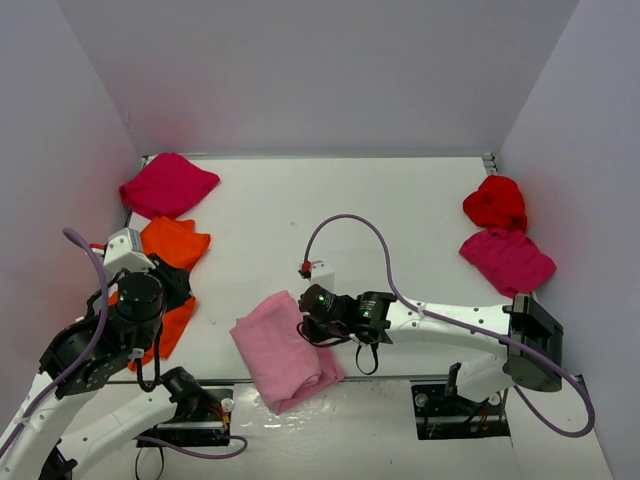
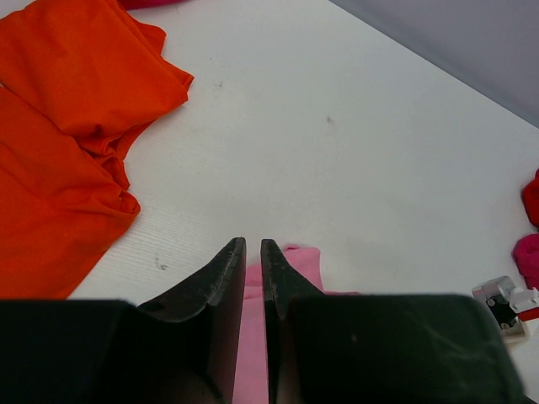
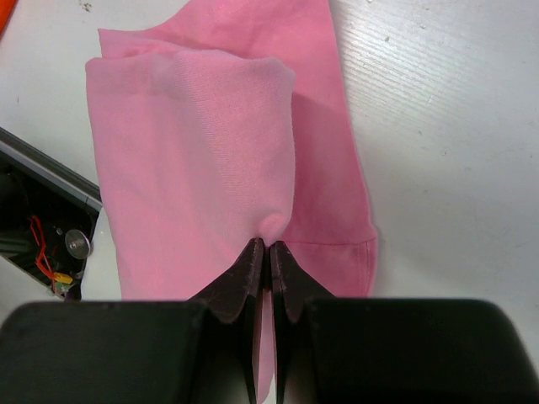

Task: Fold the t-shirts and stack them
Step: Fold the tshirt, then neatly place the folded tshirt to the corner

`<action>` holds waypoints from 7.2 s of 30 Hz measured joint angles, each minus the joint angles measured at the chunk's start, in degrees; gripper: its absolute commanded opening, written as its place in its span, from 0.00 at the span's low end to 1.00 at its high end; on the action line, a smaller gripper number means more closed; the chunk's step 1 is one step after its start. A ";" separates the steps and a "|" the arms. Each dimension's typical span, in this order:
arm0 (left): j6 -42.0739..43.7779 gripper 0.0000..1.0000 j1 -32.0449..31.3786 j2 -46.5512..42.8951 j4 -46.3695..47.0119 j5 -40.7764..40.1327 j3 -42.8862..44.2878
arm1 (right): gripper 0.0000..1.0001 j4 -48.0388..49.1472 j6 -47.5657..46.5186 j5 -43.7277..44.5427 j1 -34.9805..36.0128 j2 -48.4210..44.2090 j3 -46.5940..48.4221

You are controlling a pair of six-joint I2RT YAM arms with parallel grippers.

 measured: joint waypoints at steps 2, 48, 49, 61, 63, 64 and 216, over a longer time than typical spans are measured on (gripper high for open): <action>-0.08 0.11 0.00 0.00 0.02 0.14 0.00 | 0.00 -0.02 -0.25 0.00 0.00 0.02 -0.10; -1.60 0.11 0.00 -0.11 0.17 0.62 -0.85 | 0.00 3.55 -5.11 -0.02 -3.97 7.59 -2.26; -1.63 0.11 0.00 -0.11 0.17 0.60 -0.85 | 0.00 3.57 -5.45 -0.04 -4.07 7.73 -1.80; -1.69 0.11 0.00 -0.11 0.17 0.27 -0.85 | 0.00 3.69 -9.25 -0.64 -7.28 10.92 0.81; -1.69 0.11 0.00 -0.11 0.17 0.08 -0.85 | 0.00 3.61 -9.79 -0.79 -7.91 11.35 0.93; -1.69 0.11 0.00 -0.11 0.15 -0.03 -0.85 | 0.00 3.51 -10.08 -0.89 -8.18 11.44 1.17; -4.10 0.50 4.48 -30.93 -15.35 15.30 1.53 | 0.00 22.54 -14.24 -14.68 -13.98 53.94 45.50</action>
